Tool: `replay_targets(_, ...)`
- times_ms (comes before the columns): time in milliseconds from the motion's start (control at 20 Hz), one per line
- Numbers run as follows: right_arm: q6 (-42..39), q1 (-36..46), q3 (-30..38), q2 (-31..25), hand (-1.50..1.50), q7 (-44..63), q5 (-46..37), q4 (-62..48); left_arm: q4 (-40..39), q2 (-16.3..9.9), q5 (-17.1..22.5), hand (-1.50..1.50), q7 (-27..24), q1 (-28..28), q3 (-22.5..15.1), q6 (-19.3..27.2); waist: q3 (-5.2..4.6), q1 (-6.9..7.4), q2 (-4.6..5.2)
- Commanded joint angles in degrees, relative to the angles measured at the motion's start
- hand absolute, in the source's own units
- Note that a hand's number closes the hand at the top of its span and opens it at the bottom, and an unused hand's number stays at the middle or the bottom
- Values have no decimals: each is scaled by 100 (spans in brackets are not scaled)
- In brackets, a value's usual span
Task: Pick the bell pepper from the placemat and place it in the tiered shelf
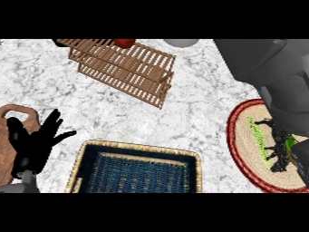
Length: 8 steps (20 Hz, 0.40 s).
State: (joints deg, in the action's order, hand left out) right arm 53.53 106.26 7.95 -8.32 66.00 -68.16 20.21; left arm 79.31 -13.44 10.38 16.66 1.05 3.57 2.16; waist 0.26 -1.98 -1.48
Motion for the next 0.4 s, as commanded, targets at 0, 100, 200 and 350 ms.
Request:
replay_targets(0,612,-114,214,-114,-150,1186,-136,344,-155,86,-21,0,-120,-232,-60,-62,-22,-92,-5)
replay_targets(100,159,-4,292,-108,-150,1187,-122,564,-116,96,24,0,99,-67,29,85,-13,-224,-69)
replay_targets(200,15,-74,318,-46,-150,1139,-137,833,-174,99,-8,0,-151,-306,9,-19,-11,-289,-107)
replay_targets(350,-274,-326,309,-36,-150,1026,-169,1287,-40,-4,53,0,-44,-424,99,-44,-4,-292,-112)
